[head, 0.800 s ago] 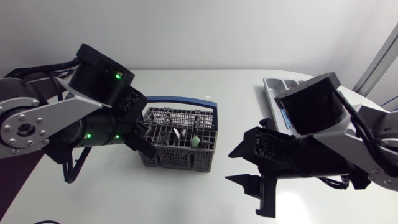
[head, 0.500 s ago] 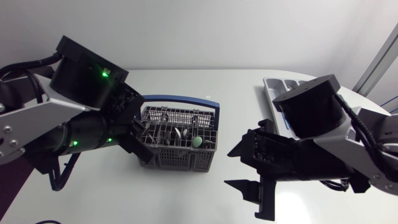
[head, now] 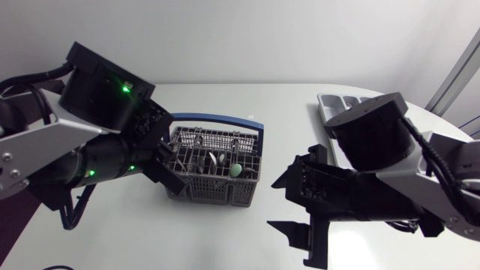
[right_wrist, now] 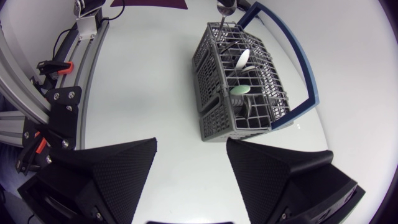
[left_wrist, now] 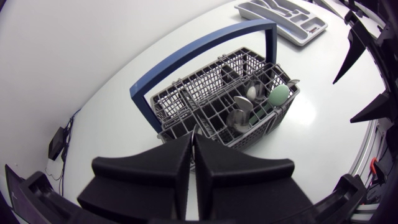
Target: Unload the cutlery basket into the drawer organizer.
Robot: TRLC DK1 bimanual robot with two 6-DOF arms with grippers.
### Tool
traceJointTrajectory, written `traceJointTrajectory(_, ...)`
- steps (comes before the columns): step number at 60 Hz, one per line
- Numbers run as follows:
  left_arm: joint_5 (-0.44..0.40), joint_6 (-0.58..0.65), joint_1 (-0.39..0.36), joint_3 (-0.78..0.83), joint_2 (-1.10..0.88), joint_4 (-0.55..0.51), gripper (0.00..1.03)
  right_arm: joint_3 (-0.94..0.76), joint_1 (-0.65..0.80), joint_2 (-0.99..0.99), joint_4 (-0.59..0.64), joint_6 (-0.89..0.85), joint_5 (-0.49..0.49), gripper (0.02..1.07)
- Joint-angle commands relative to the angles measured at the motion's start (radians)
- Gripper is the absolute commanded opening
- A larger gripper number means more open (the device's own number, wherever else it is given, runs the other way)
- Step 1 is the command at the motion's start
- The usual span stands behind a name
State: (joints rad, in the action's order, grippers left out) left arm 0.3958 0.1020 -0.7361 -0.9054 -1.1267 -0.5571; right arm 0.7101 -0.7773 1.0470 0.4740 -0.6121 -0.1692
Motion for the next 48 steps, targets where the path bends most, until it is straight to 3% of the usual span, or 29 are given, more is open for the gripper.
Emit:
traceJointTrajectory(1,0.028,0.016,0.010,-0.026,-0.002,0.022,0.04,-0.014,-0.016,-0.008,0.000,0.020,0.014,0.85)
traceJointTrajectory(11,0.049,0.019,0.009,-0.030,-0.004,0.019,0.04,-0.011,-0.020,-0.002,-0.002,0.023,0.017,0.85)
traceJointTrajectory(35,0.166,0.034,-0.077,0.014,-0.007,0.037,0.04,-0.012,-0.042,0.001,-0.002,0.034,0.030,0.85)
traceJointTrajectory(48,0.166,0.031,-0.078,0.065,-0.010,0.069,0.04,-0.011,-0.053,0.007,-0.002,0.040,0.033,0.85)
